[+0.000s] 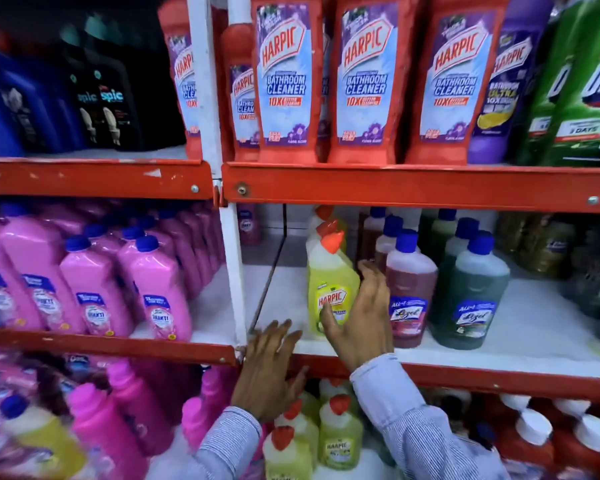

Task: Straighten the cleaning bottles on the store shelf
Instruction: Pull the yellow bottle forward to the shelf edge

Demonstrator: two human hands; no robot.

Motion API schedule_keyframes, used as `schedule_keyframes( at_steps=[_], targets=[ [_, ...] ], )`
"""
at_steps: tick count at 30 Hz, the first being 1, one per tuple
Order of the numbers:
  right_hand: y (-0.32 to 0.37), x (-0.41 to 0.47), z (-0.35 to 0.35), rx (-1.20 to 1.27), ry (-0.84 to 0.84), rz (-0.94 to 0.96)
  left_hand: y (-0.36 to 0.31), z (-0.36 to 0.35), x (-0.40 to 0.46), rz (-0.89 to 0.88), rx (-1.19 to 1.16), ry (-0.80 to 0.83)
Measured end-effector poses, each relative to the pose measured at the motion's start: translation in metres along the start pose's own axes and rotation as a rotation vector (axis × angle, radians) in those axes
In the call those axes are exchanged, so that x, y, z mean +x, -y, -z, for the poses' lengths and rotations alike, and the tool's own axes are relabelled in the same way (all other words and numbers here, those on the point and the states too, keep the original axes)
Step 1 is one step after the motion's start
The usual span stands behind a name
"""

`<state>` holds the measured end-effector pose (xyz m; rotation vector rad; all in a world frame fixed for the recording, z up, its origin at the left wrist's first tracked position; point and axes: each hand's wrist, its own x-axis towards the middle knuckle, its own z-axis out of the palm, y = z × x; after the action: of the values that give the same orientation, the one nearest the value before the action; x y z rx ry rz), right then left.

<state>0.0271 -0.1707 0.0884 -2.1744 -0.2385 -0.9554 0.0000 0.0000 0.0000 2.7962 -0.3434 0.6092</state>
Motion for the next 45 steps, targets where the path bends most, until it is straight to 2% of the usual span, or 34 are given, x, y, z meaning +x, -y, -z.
schedule_keyframes(
  at_steps=[4, 8, 14, 19, 25, 37, 39, 42, 45],
  targets=[
    [0.002, 0.006, -0.028, -0.011, 0.066, -0.387, 0.0, -0.009, -0.003, 0.042, -0.039, 0.014],
    [0.002, 0.009, -0.046, -0.014, 0.05, -0.488, -0.001, -0.01, -0.001, 0.06, -0.092, -0.033],
    [0.006, 0.01, -0.051, 0.048, -0.015, -0.494, -0.001, -0.015, -0.002, 0.045, -0.108, -0.069],
    [0.007, 0.008, -0.043, 0.012, 0.053, -0.481, 0.0, -0.019, -0.002, 0.048, -0.114, -0.078],
    [0.01, -0.011, -0.032, -0.029, 0.045, -0.441, -0.002, -0.021, -0.002, 0.079, -0.128, -0.102],
    [0.01, -0.022, -0.016, -0.01, 0.148, -0.414, -0.007, -0.023, -0.003, 0.141, -0.092, -0.099],
    [0.006, -0.026, -0.009, -0.008, 0.112, -0.354, -0.008, -0.024, -0.004, 0.141, -0.098, -0.117],
    [-0.013, -0.035, 0.008, 0.082, -0.073, -0.275, -0.009, -0.025, -0.003, 0.142, -0.089, -0.158],
    [-0.048, -0.036, 0.025, 0.07, -0.251, -0.322, -0.012, -0.025, -0.002, 0.152, -0.078, -0.193]
  ],
)
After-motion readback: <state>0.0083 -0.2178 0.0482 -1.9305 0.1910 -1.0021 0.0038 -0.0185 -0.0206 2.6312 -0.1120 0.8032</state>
